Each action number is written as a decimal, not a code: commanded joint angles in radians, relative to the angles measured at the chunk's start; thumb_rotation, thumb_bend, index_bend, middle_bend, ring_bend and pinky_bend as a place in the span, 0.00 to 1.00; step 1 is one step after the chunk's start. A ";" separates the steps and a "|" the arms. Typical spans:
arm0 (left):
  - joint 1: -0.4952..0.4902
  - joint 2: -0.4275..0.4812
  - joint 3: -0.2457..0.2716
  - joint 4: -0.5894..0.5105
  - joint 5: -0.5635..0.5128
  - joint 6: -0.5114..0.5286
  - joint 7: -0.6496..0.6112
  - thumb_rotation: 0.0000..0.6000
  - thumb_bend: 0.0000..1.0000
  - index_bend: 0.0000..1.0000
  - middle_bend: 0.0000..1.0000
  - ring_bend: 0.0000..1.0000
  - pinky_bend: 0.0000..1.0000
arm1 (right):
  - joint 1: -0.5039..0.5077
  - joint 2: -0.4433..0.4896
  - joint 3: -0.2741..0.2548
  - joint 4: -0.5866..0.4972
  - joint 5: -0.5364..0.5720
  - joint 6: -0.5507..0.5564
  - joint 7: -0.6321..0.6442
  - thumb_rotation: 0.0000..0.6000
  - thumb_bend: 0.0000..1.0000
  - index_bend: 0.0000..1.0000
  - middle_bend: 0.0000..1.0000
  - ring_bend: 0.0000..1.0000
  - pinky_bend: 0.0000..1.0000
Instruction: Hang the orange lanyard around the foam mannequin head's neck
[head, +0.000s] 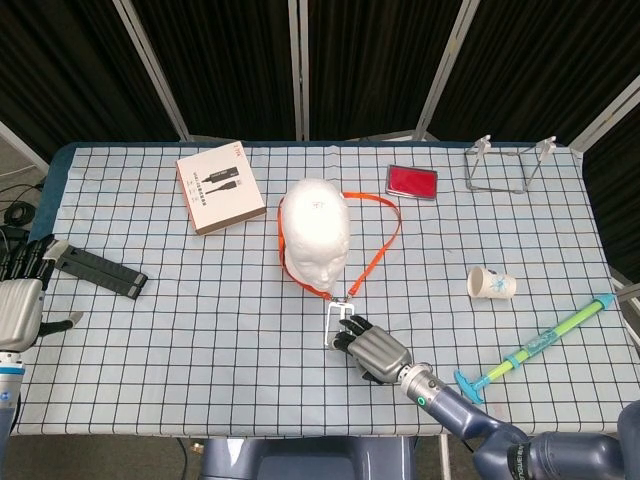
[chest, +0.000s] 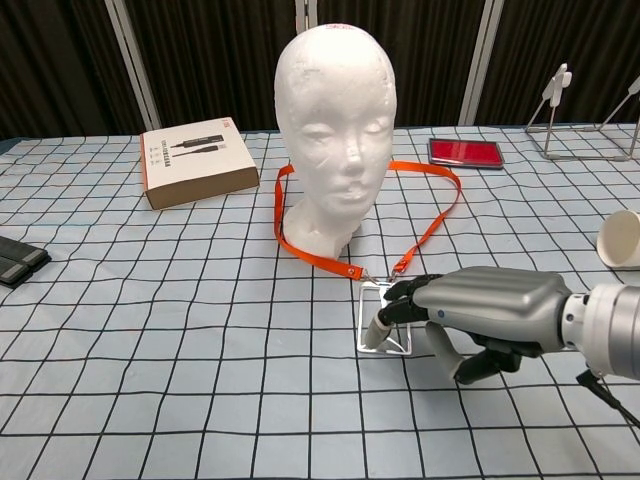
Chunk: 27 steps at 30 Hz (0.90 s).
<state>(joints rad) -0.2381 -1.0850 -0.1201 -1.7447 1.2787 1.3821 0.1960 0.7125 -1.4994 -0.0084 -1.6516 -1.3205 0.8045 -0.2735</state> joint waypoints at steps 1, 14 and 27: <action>0.000 0.000 0.000 0.001 0.000 -0.001 0.000 1.00 0.00 0.00 0.00 0.00 0.00 | 0.001 -0.007 0.001 0.007 0.006 -0.002 -0.006 1.00 1.00 0.26 0.20 0.00 0.00; 0.002 -0.002 -0.001 -0.002 0.002 -0.003 0.002 1.00 0.00 0.00 0.00 0.00 0.00 | -0.005 0.010 -0.040 -0.029 -0.020 -0.014 -0.014 1.00 1.00 0.26 0.20 0.00 0.00; 0.005 -0.005 -0.003 -0.002 0.002 -0.003 0.008 1.00 0.00 0.00 0.00 0.00 0.00 | -0.014 0.097 -0.107 -0.132 -0.123 -0.013 0.006 1.00 1.00 0.26 0.20 0.00 0.01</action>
<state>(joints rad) -0.2336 -1.0897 -0.1227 -1.7469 1.2809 1.3793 0.2044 0.6996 -1.4165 -0.1068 -1.7712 -1.4296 0.7898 -0.2727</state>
